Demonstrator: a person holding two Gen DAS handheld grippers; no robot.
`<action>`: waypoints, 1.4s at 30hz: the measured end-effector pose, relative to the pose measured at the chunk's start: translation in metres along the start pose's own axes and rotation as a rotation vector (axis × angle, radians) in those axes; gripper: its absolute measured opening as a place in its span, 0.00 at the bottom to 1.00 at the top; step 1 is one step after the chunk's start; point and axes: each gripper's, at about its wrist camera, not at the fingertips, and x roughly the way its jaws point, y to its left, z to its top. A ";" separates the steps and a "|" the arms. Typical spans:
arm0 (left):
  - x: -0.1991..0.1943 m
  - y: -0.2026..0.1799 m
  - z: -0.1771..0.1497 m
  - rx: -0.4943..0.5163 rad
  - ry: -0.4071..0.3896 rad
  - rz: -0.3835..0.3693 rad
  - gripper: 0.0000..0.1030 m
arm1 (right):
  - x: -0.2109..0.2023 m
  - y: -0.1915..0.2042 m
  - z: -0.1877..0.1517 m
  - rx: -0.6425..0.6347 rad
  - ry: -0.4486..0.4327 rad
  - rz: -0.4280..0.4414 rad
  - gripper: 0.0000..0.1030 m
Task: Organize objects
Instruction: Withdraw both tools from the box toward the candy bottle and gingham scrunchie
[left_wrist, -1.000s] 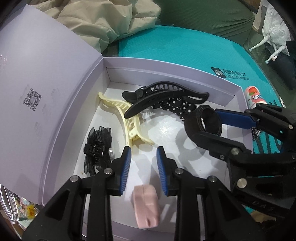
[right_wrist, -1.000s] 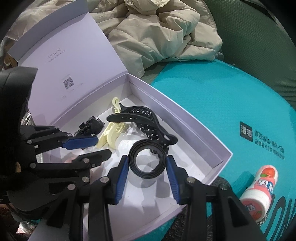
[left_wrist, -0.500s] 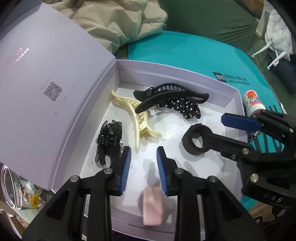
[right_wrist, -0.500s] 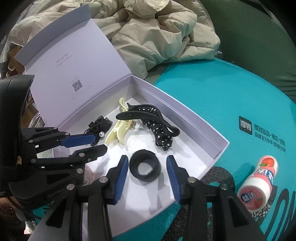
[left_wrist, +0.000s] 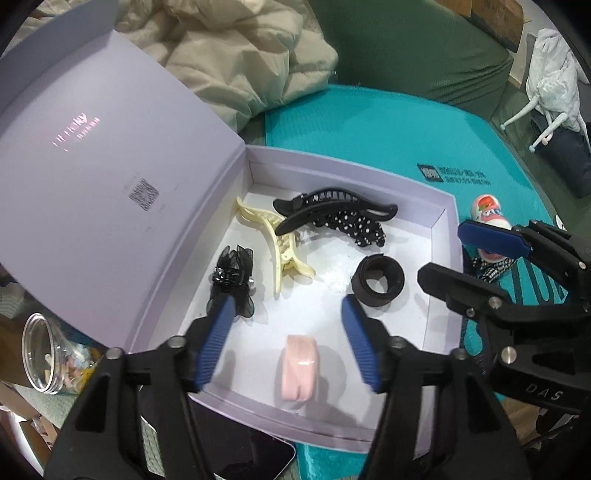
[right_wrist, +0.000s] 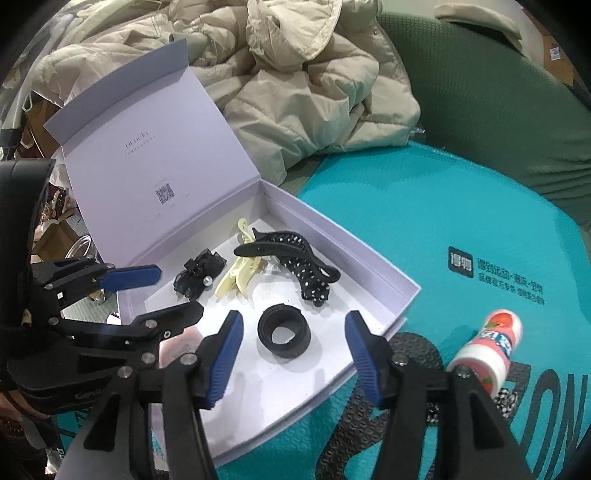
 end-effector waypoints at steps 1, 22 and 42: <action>-0.002 0.000 0.001 -0.001 -0.004 0.002 0.63 | -0.003 0.000 0.000 0.000 -0.007 0.000 0.63; -0.044 -0.029 -0.005 0.054 -0.081 0.004 0.72 | -0.057 -0.008 -0.016 0.039 -0.098 -0.065 0.72; -0.039 -0.088 -0.011 0.187 -0.064 -0.090 0.72 | -0.094 -0.053 -0.059 0.149 -0.095 -0.173 0.72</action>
